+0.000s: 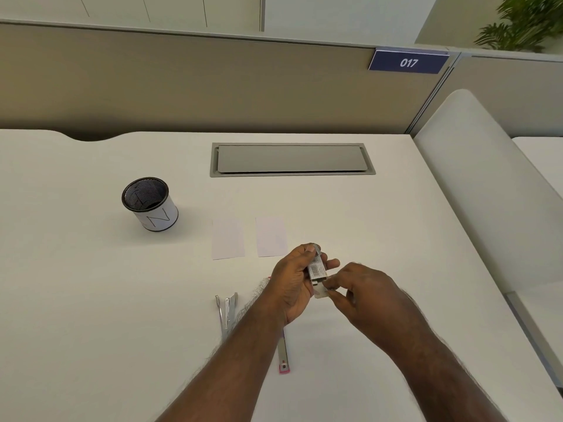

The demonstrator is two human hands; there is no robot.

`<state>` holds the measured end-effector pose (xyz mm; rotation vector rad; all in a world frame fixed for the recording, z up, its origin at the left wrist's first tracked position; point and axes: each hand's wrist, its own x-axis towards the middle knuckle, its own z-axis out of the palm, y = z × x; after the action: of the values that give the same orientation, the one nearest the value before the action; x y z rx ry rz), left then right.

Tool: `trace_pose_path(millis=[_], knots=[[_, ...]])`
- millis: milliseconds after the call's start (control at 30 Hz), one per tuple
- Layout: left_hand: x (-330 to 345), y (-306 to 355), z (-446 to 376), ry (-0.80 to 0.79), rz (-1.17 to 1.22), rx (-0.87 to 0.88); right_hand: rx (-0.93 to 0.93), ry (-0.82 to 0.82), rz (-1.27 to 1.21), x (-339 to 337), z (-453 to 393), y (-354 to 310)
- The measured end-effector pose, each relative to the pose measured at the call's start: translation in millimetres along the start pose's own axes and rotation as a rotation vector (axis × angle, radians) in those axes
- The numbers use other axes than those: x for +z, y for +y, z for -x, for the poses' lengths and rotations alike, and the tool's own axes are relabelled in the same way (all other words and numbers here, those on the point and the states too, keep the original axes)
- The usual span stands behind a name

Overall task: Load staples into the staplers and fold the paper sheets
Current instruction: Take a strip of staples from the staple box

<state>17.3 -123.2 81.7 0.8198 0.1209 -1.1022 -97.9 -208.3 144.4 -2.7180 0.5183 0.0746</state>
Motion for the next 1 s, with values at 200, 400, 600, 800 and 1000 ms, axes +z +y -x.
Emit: trace_pose_path(millis=[200,400,600,800,1000], knots=[[-3,0,-1,-0.011,-0.021,0.006,-0.045,0.103,-0.012,-2,5,-8],[-4,-4,-4,-0.052,-0.075,0.016,0.057,0.035,-0.008,6,-4,1],[-5,-7,-6,-0.075,-0.14,0.013,0.192,0.013,-0.047,9,-7,6],[-3,-6,-4,-0.088,-0.174,-0.008,0.311,0.044,-0.32,14,-11,9],[-4,0,-5,-0.03,-0.058,0.016,0.209,0.004,-0.589,10,-1,12]])
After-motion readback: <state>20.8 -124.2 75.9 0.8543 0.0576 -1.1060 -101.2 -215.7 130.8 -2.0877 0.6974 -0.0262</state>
